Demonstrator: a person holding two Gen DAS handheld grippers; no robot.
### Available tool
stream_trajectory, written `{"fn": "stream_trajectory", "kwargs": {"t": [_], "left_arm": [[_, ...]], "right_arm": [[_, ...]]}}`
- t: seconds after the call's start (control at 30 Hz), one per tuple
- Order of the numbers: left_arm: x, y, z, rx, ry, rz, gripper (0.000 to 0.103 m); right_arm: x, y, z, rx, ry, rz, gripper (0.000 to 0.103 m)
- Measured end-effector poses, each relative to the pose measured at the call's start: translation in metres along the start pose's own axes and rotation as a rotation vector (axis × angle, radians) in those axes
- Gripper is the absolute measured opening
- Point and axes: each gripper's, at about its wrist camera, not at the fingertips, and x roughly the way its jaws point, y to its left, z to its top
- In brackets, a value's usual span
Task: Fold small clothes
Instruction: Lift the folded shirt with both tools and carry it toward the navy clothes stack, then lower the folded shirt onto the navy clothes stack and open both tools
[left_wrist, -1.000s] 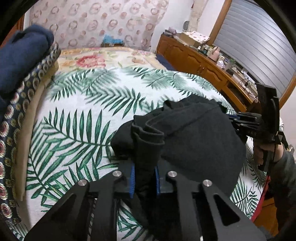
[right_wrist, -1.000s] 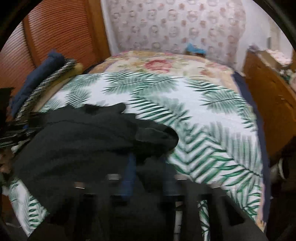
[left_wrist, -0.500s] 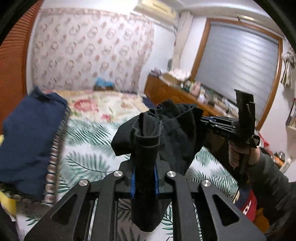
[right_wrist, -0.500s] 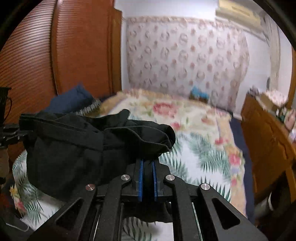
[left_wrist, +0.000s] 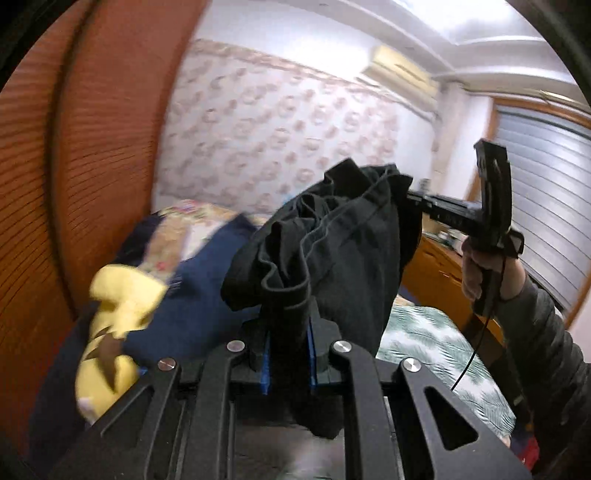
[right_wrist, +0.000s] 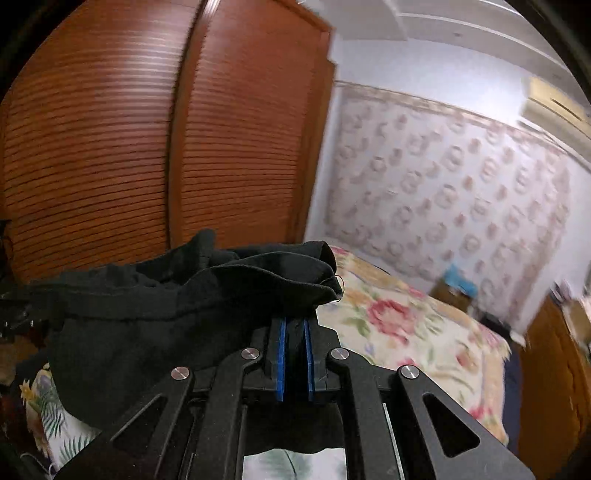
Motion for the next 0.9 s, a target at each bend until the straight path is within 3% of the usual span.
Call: {"fn": "stream_trajectory", "kwargs": {"t": [0.2, 0.27, 0.4, 0.5, 0.57, 0.63, 0.67, 0.7, 0.8, 0.9], "left_arm": [[0.040, 0.058, -0.017, -0.089, 0.079, 0.112, 0.015], [0.051, 0.064, -0.026, -0.091, 0.115, 0.126, 0.015], [0.045, 0.068, -0.033, -0.060, 0.107, 0.144, 0.018], [0.034, 0.064, -0.033, -0.032, 0.087, 0.174, 0.030], [0.023, 0.061, -0.031, -0.008, 0.060, 0.183, 0.048], [0.016, 0.056, -0.028, 0.016, 0.037, 0.195, 0.057], [0.015, 0.055, -0.026, 0.028, 0.032, 0.204, 0.071], [0.014, 0.055, -0.024, 0.038, 0.022, 0.204, 0.079], [0.004, 0.042, -0.021, 0.081, -0.008, 0.210, 0.083], [-0.002, 0.030, -0.019, 0.108, -0.040, 0.221, 0.089]], "right_arm": [[0.122, 0.017, 0.019, -0.073, 0.088, 0.047, 0.008], [0.147, 0.017, 0.017, -0.079, 0.126, 0.054, 0.008], [0.168, 0.011, 0.014, -0.052, 0.143, 0.056, 0.008], [0.169, 0.012, 0.019, -0.026, 0.139, 0.060, 0.009], [0.170, 0.017, 0.018, -0.005, 0.142, 0.060, 0.014], [0.160, 0.017, 0.018, 0.022, 0.139, 0.075, 0.017], [0.165, 0.022, 0.014, 0.034, 0.136, 0.078, 0.021], [0.162, 0.020, 0.012, 0.049, 0.129, 0.080, 0.029], [0.149, 0.015, 0.008, 0.082, 0.097, 0.082, 0.052], [0.122, 0.014, 0.000, 0.097, 0.073, 0.077, 0.058]]}}
